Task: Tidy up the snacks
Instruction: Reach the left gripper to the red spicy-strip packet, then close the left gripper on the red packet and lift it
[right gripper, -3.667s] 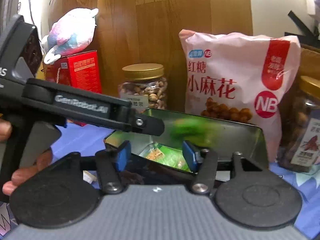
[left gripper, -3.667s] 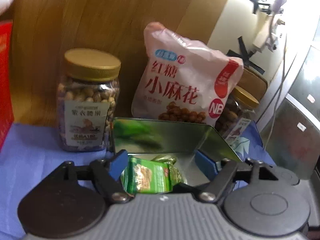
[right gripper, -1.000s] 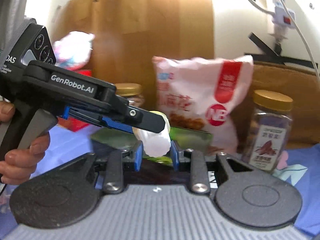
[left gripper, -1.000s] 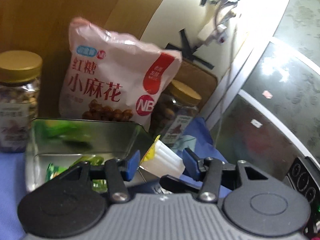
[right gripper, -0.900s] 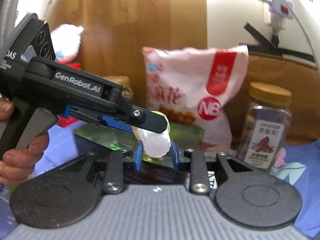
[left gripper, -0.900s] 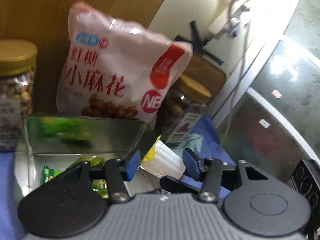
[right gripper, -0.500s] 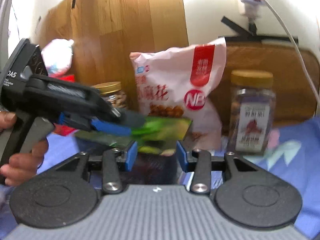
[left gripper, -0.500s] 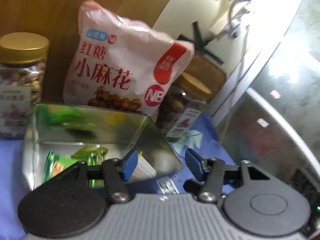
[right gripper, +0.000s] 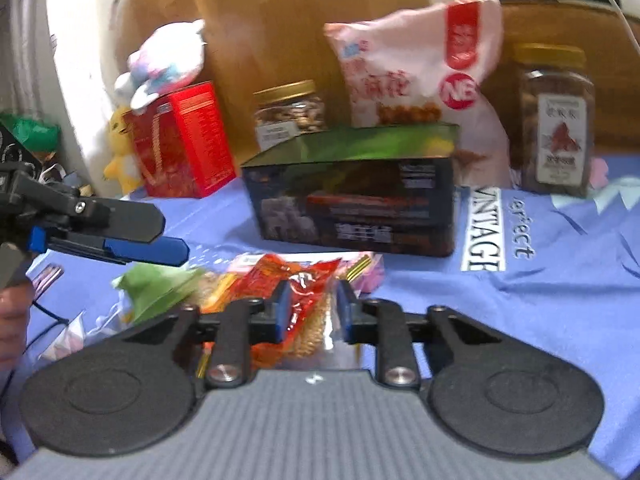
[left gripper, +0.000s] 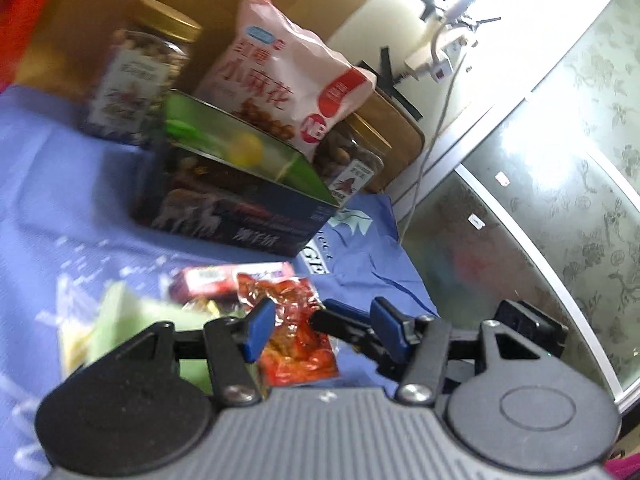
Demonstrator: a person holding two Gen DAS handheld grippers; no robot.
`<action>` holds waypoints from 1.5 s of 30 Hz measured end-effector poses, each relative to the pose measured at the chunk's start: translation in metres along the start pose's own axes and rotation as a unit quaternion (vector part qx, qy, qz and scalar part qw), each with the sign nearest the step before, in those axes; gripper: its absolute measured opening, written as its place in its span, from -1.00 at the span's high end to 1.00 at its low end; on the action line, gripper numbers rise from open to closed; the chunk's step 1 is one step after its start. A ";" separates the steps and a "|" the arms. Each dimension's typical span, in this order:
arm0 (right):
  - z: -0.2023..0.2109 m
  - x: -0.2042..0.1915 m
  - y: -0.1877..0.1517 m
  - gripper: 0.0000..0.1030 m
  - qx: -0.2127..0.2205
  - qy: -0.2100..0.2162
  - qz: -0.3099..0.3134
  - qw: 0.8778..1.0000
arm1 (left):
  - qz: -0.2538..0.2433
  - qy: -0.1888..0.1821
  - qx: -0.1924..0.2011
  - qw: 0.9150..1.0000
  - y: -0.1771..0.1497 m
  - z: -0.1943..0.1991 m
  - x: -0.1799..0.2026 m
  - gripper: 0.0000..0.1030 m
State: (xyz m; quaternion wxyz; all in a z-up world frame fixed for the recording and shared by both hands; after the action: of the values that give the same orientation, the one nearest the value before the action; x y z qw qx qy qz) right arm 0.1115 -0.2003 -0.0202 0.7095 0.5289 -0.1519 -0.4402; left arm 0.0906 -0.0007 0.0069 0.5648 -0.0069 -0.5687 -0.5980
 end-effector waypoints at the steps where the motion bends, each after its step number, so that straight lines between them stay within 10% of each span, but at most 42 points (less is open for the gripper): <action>1: 0.003 -0.004 -0.002 0.65 -0.004 0.007 0.001 1.000 | 0.003 0.002 0.003 1.000 -0.001 0.005 -0.002 -0.04; 15: 0.052 -0.040 -0.024 0.59 -0.013 0.059 0.007 0.998 | 0.013 -0.018 -0.011 1.000 -0.041 0.039 0.000 -0.06; 26: 0.003 -0.004 -0.013 0.57 -0.038 0.079 -0.102 0.991 | 0.100 0.000 -0.016 0.995 -0.065 0.028 -0.020 -0.44; 33: 0.026 -0.043 -0.017 0.80 -0.032 0.123 -0.049 0.991 | 0.084 0.002 -0.026 0.996 -0.068 0.021 -0.020 0.37; 45: 0.022 -0.100 -0.054 0.44 -0.114 0.224 -0.053 0.967 | 0.090 0.028 -0.001 0.996 -0.081 0.078 -0.043 0.61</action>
State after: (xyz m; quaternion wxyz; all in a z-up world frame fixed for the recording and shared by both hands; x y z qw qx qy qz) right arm 0.0151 -0.1382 -0.0349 0.7570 0.5366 0.0900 -0.3617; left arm 0.0013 0.0588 -0.0484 0.6320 -0.0425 -0.5490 -0.5454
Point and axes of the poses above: each gripper's, at about its wrist camera, not at the fingertips, and z roughly against the way its jaws point, x to its right, y to its top, the point moved 7 cm from there along -z, roughly the way its jaws point, and after that the axes turned 5 degrees about x, right-handed, at the moved point
